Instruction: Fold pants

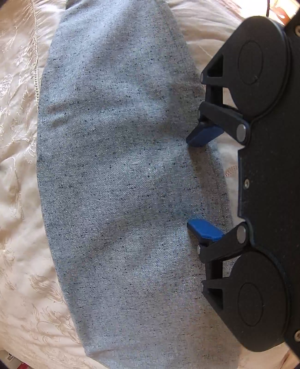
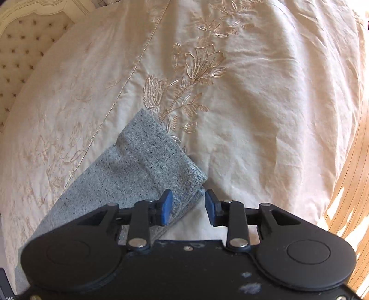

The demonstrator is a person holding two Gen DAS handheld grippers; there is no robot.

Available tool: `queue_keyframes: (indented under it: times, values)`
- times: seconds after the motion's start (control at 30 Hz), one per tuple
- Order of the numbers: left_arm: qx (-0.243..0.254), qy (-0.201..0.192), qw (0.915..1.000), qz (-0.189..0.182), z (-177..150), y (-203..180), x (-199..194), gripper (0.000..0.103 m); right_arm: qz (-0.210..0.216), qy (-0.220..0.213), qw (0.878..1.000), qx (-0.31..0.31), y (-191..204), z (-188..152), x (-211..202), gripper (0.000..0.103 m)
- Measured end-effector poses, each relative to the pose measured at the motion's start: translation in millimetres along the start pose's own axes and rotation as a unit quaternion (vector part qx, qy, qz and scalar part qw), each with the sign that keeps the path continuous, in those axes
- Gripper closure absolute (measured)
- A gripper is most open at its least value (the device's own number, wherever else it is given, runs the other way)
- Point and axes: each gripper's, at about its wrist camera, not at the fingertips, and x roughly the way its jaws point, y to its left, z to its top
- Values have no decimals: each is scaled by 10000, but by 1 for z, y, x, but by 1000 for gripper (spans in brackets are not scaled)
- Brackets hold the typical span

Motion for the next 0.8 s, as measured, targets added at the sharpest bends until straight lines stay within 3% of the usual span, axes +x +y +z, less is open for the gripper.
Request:
queue_keyframes:
  times: [0.33, 0.37, 0.47, 0.63, 0.8]
  values:
    - [-205, 169, 9996, 105, 3, 0, -2, 29, 535, 240, 9971, 478, -17, 8, 30, 61]
    - [-228, 183, 9995, 79, 3, 1, -3, 31, 551, 267, 9969, 502, -15, 11, 30, 65]
    - [-417, 256, 9988, -39, 12, 3, -18, 42, 662, 337, 9966, 369, -11, 12, 26, 89]
    - [-687, -239, 9971, -208, 52, 5, -47, 41, 751, 164, 9970, 74, 8, 21, 1, 90]
    - [-649, -229, 9975, -146, 100, -12, -28, 41, 908, 14, 9954, -314, 26, 25, -25, 90]
